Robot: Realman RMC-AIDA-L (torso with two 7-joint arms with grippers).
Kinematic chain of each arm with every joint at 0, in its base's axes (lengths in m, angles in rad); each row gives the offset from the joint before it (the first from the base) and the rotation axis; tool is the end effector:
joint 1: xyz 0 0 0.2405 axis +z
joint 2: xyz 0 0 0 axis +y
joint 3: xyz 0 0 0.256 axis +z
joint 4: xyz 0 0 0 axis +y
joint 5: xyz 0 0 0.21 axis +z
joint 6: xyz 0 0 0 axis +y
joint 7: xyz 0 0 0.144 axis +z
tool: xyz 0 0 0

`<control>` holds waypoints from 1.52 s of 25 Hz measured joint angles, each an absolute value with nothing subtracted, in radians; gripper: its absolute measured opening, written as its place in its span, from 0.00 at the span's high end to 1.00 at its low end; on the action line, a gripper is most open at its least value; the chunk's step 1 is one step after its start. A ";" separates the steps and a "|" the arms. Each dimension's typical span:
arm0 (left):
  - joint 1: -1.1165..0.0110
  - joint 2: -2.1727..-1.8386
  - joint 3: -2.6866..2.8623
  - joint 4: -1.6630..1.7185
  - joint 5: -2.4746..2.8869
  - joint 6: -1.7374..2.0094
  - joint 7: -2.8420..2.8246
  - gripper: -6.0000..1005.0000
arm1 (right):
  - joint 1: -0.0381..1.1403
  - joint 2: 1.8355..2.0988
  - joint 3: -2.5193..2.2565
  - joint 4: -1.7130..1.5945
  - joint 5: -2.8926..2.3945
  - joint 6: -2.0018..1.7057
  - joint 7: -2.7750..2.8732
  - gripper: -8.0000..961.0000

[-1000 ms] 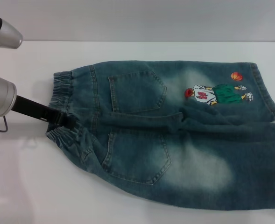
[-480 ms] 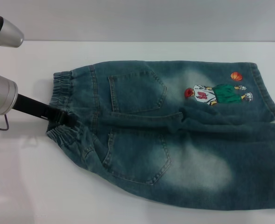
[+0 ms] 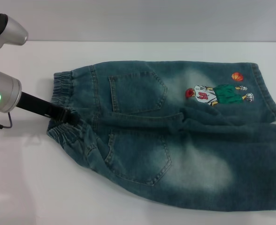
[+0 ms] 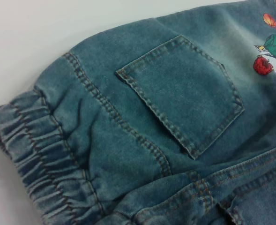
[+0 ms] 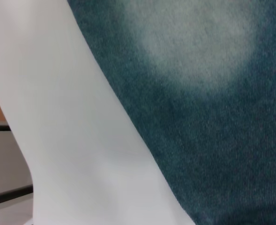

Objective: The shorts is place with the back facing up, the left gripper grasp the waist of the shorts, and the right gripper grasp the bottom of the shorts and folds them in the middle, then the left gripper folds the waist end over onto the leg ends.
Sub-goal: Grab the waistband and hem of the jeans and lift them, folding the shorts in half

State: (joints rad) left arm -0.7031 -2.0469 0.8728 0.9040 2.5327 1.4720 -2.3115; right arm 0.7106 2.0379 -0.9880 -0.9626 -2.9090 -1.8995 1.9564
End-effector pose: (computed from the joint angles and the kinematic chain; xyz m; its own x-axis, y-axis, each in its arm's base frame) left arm -0.2462 0.3816 0.0206 0.5827 0.8101 0.0649 0.7869 -0.5425 -0.2940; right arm 0.2691 0.3187 0.0394 0.6377 -0.5081 0.5790 -0.5605 -0.8217 -0.1038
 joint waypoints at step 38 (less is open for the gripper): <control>-0.741 -2.038 0.873 0.872 2.534 1.431 -2.312 0.95 | 0.719 2.029 -1.025 -0.971 -2.918 -1.918 1.963 0.40</control>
State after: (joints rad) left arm -0.7411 -2.0380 0.8728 0.8719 2.5336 1.4307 -2.3122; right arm 0.7194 2.0295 -1.0247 -0.9708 -2.9175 -1.9184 1.9630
